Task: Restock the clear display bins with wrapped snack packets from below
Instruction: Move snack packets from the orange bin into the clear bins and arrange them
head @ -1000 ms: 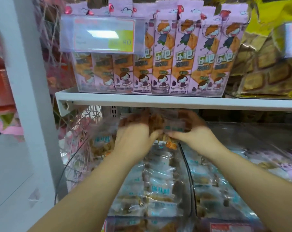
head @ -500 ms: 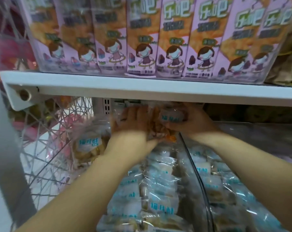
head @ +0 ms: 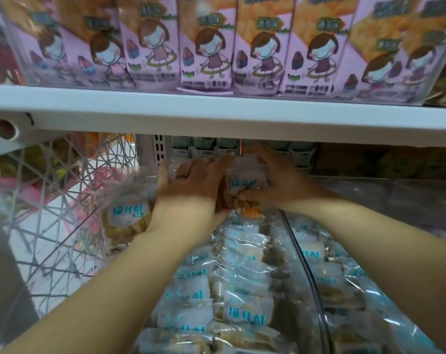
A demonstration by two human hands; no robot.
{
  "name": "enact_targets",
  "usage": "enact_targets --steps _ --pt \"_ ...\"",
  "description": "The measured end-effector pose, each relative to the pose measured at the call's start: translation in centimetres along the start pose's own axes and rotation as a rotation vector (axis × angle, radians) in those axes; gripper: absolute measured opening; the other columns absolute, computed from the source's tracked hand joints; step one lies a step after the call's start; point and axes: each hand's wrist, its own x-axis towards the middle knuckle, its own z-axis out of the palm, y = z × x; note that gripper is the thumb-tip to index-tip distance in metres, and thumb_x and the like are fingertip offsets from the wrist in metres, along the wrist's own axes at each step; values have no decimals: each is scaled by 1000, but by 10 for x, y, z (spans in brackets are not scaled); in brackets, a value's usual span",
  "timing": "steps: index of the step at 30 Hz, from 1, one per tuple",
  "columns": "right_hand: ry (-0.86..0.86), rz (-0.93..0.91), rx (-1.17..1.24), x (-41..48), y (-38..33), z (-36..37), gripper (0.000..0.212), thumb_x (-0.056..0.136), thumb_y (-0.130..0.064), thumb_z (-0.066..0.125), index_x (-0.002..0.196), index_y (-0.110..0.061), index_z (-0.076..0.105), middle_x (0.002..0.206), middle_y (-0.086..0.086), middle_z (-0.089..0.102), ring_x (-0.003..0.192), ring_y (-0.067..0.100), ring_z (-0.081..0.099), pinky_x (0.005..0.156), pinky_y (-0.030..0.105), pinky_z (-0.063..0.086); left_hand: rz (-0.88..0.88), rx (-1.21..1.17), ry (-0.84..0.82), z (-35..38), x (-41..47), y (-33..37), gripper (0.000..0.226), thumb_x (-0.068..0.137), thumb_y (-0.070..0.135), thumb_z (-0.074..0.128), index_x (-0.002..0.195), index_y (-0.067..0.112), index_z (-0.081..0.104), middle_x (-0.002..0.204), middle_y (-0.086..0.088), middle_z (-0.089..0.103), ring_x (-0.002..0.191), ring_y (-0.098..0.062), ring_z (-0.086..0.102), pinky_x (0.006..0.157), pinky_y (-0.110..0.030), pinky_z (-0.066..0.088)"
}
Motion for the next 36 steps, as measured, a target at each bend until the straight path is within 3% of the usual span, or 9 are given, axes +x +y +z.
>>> enact_targets --steps 3,14,20,24,27,29,31,33,36 --pt "-4 9 -211 -3 -1 -5 79 71 -27 81 139 -22 41 124 -5 44 118 9 40 84 14 31 10 55 11 1 -1 0 71 64 54 74 123 17 60 111 -8 66 99 -34 64 99 -69 29" --pt "-91 162 -464 17 -2 3 92 60 -21 87 137 -19 37 127 7 49 114 23 51 81 25 42 -46 127 -7 7 8 12 70 52 52 85 107 13 65 98 -12 67 90 -36 65 100 -70 29" --pt "-26 -2 -139 -3 -6 -3 68 71 -4 79 131 -15 50 117 -3 52 89 -4 47 72 -3 35 -52 109 55 12 5 9 63 56 49 84 106 16 67 98 -12 67 87 -37 65 99 -68 34" --pt "11 -40 -153 -7 -4 -2 47 71 3 76 115 -11 66 96 -10 59 81 -12 49 72 -5 32 -47 135 36 17 5 8 76 50 44 90 118 20 66 111 -17 66 97 -40 64 97 -71 33" --pt "3 10 -124 -5 -4 -2 46 73 5 74 116 -10 65 84 -26 41 70 -32 41 64 -7 31 -81 149 -103 8 10 12 81 65 48 82 137 31 49 135 -14 53 119 -38 53 106 -69 20" --pt "24 32 -91 -8 -4 -3 46 74 2 74 117 -12 65 90 -23 46 80 -28 44 73 -6 32 -99 179 -167 5 11 13 80 82 55 64 148 38 22 151 -6 32 136 -31 35 111 -63 5" --pt "65 66 -43 -17 -2 -6 49 75 -10 77 120 -24 62 115 -9 55 112 -6 49 99 13 36 -111 159 -182 0 11 12 83 82 60 60 149 38 16 152 -4 29 138 -29 30 112 -62 1" --pt "88 109 -70 -34 -5 -18 48 79 -20 76 120 -35 58 134 -9 47 127 11 43 108 28 33 -110 122 -199 -9 8 12 85 74 61 67 146 35 30 143 -7 41 131 -32 40 111 -65 7" --pt "-12 172 -272 -67 -16 -46 44 85 -27 68 127 -30 55 133 -7 50 125 12 46 95 10 30 -91 116 -144 -23 5 18 79 59 57 80 128 25 58 122 -13 59 109 -37 58 100 -71 27"
